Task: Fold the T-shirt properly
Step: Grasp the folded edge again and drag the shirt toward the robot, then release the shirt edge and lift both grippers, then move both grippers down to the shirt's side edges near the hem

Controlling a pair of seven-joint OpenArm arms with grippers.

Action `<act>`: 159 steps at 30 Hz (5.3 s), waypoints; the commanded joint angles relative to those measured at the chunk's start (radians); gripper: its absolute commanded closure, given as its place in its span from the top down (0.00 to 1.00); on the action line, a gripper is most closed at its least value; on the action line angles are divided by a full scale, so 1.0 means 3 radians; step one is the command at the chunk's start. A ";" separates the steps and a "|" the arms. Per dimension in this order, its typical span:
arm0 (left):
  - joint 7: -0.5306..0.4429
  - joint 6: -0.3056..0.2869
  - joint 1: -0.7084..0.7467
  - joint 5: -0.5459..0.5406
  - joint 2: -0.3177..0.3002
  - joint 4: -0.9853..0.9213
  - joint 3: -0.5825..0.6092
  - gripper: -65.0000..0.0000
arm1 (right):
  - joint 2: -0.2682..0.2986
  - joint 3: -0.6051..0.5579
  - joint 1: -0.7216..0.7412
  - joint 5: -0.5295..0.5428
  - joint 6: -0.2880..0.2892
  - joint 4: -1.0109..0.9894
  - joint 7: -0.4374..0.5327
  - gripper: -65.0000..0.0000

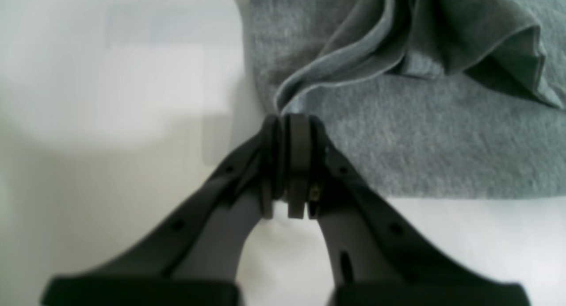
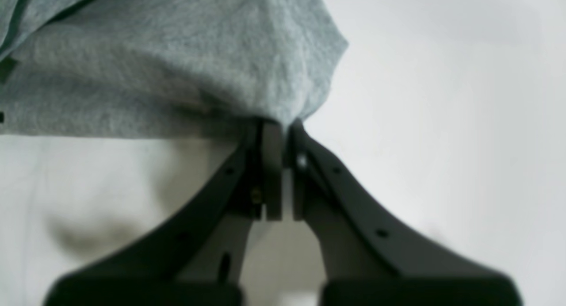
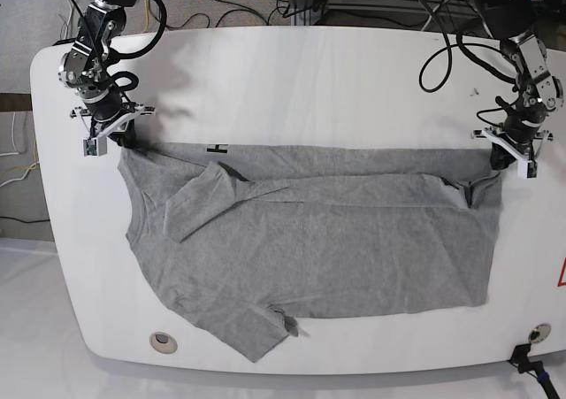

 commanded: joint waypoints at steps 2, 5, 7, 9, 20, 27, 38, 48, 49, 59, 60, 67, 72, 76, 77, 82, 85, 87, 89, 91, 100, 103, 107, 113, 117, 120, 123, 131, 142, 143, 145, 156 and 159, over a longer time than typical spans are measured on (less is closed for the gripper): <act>0.0168 0.0003 0.0134 0.0140 -0.0030 0.0072 -0.0004 0.00 | 0.0047 0.0012 -0.0082 0.0009 -0.0002 0.0124 0.0023 0.00; 0.0173 -0.0002 0.0323 0.0140 -0.0025 0.0322 -0.0004 0.00 | 0.0001 0.0012 -0.0297 0.0009 -0.0002 0.0379 0.0023 0.00; 0.0178 -0.0002 0.0476 0.0140 0.0006 0.0465 -0.0004 0.00 | -0.0045 0.0017 -0.0456 0.0009 -0.0002 0.0563 0.0012 0.00; 0.0178 -0.0002 0.0640 0.0140 0.0026 0.0619 -0.0004 0.00 | -0.0071 0.0017 -0.0635 0.0009 -0.0002 0.0753 0.0012 0.00; 0.0183 -0.0002 0.1581 0.0130 0.0144 0.1442 -0.0020 0.00 | -0.0137 0.0017 -0.1519 0.0009 -0.0002 0.1489 0.0007 0.00; 0.0183 -0.0018 0.1985 0.0130 0.0134 0.1821 -0.0127 0.00 | -0.0127 0.0068 -0.1877 0.0009 -0.0002 0.1617 0.0007 0.00; 0.0183 -0.0404 0.1888 0.0140 0.0067 0.1841 -0.0327 0.00 | -0.0066 0.0175 -0.1847 0.0004 -0.0002 0.1586 0.0007 0.00; 0.0183 -0.0404 0.1888 0.0140 0.0067 0.1841 -0.0352 0.28 | -0.0071 0.0201 -0.1842 0.0009 -0.0002 0.1617 -0.0182 0.07; 0.0183 -0.0404 0.1893 0.0140 0.0067 0.1846 -0.0357 0.37 | -0.0071 0.0201 -0.1842 0.0009 -0.0002 0.1648 -0.0197 0.13; 0.0424 -0.0404 0.1888 0.0120 0.0067 0.2348 -0.0613 0.49 | -0.0071 0.0196 -0.1826 0.0142 -0.0002 0.1898 -0.0197 0.37; 0.0418 -0.0404 0.1883 0.0120 0.0067 0.2394 -0.0613 0.49 | -0.0061 0.0196 -0.1790 0.0255 -0.0002 0.1908 -0.0202 0.37; 0.0434 -0.0404 0.1463 0.0114 0.0205 0.2424 -0.0603 0.49 | -0.0066 0.0180 -0.1560 0.0459 -0.0002 0.1919 -0.0213 0.37; 0.0638 -0.0404 0.1111 0.0120 0.0384 0.2424 -0.0598 0.49 | -0.0071 0.0063 -0.1315 0.0459 -0.0002 0.1914 -0.0218 0.37; 0.0848 -0.0404 0.0916 0.0125 0.0431 0.2424 -0.0598 0.49 | -0.0076 0.0058 -0.1156 0.0459 -0.0002 0.1914 -0.0289 0.37; 0.0884 -0.0404 0.0875 0.0125 0.0431 0.2419 -0.0598 0.49 | -0.0076 0.0058 -0.1100 0.0459 -0.0002 0.1914 -0.0335 0.37; 0.1001 -0.0404 0.0661 0.0135 0.0507 0.2414 -0.0598 0.49 | -0.0076 0.0058 -0.0895 0.0459 -0.0002 0.1903 -0.0407 0.37; 0.1083 -0.0404 0.0553 0.0140 0.0533 0.2409 -0.0536 0.49 | -0.0076 0.0052 -0.0829 0.0454 -0.0002 0.1898 -0.0407 0.37; 0.1083 -0.0404 0.0522 0.0140 0.0538 0.2409 -0.0465 0.49 | -0.0076 0.0052 -0.0793 0.0449 -0.0002 0.1898 -0.0407 0.37; 0.1083 -0.0404 0.0492 0.0140 0.0538 0.2409 -0.0398 0.49 | -0.0076 0.0022 -0.0737 0.0444 -0.0007 0.1893 -0.0407 0.37; 0.1083 -0.0404 0.0430 0.0145 0.0543 0.2399 -0.0337 0.49 | -0.0071 -0.0034 -0.0676 0.0439 -0.0023 0.1801 -0.0407 0.37; 0.1063 -0.0404 0.0052 0.0145 0.0543 0.1836 -0.0245 0.49 | -0.0050 -0.0045 -0.0103 0.0434 -0.0023 0.1172 -0.0407 0.37; 0.1027 -0.0404 -0.0071 0.0145 0.0538 0.1626 -0.0245 0.49 | -0.0045 -0.0045 0.0127 0.0296 -0.0007 0.0942 -0.0407 0.37; 0.0736 -0.0404 -0.0122 0.0145 0.0533 0.1412 -0.0235 0.49 | -0.0050 -0.0239 0.0424 0.0106 -0.0007 0.0655 -0.0407 0.37; 0.0710 -0.0404 -0.0373 0.0145 0.0379 0.0921 -0.0240 0.49 | -0.0040 -0.0285 0.0925 0.0101 -0.0007 0.0067 -0.0402 0.37; 0.0705 -0.0404 -0.0577 0.0145 0.0282 0.0563 -0.0235 0.49 | 0.0093 -0.0474 0.1212 0.0101 -0.0023 -0.0367 -0.0351 0.37; 0.0700 -0.0404 -0.0705 0.0140 0.0257 0.0419 -0.0235 0.49 | 0.0103 -0.0505 0.1401 0.0076 -0.0028 -0.0664 -0.0177 0.37; 0.0700 -0.0404 -0.0741 0.0145 0.0226 0.0399 -0.0235 0.49 | 0.0098 -0.0505 0.1646 -0.0200 -0.0012 -0.1037 -0.0044 0.37; 0.0367 -0.0284 -0.1022 0.0145 0.0170 -0.0353 -0.0097 0.49 | 0.0170 -0.0505 0.2056 -0.0323 -0.0007 -0.1656 0.0212 0.38; -0.0083 -0.0284 -0.1160 0.0135 0.0078 -0.1033 0.0042 0.49 | 0.0256 -0.0510 0.2209 -0.0323 -0.0007 -0.2234 0.0478 0.38; -0.0083 -0.0289 -0.1160 0.0130 0.0078 -0.1018 0.0042 0.49 | 0.0256 -0.0510 0.2209 -0.0323 -0.0007 -0.2265 0.0493 0.38; -0.0073 -0.0289 -0.1160 0.0125 0.0078 -0.0905 0.0031 0.49 | 0.0251 -0.0510 0.2209 -0.0298 -0.0002 -0.2296 0.0493 0.38; -0.0062 -0.0304 -0.0976 0.0120 0.0078 -0.0292 -0.0265 0.49 | 0.0077 -0.0505 0.2102 -0.0287 0.0141 -0.2296 0.0483 0.38; -0.0062 -0.0304 -0.0971 0.0120 -0.0040 -0.0292 -0.0291 0.49 | 0.0047 -0.0505 0.2035 -0.0287 0.0141 -0.2275 0.0483 0.38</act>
